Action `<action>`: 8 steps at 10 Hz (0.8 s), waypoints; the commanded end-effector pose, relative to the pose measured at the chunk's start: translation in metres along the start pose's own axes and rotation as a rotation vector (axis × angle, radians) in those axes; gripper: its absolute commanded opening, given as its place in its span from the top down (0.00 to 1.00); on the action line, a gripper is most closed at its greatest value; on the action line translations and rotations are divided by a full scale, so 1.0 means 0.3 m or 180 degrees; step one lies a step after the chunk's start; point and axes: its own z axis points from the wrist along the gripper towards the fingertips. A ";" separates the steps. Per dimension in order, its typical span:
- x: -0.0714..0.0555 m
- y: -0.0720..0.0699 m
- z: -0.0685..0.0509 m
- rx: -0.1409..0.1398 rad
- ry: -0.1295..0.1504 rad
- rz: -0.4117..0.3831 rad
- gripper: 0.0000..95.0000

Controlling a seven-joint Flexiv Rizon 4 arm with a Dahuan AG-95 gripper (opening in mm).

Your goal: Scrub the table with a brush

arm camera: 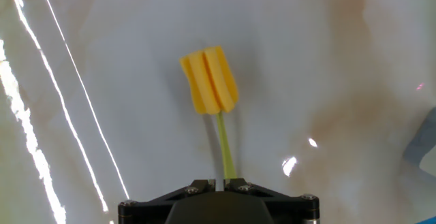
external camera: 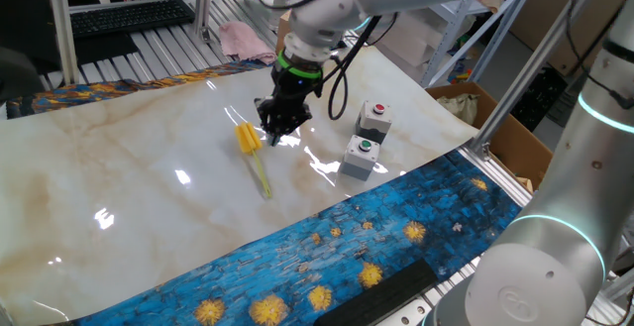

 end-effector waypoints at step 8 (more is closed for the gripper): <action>-0.041 0.009 0.179 0.0085 -0.0065 -0.0081 0.80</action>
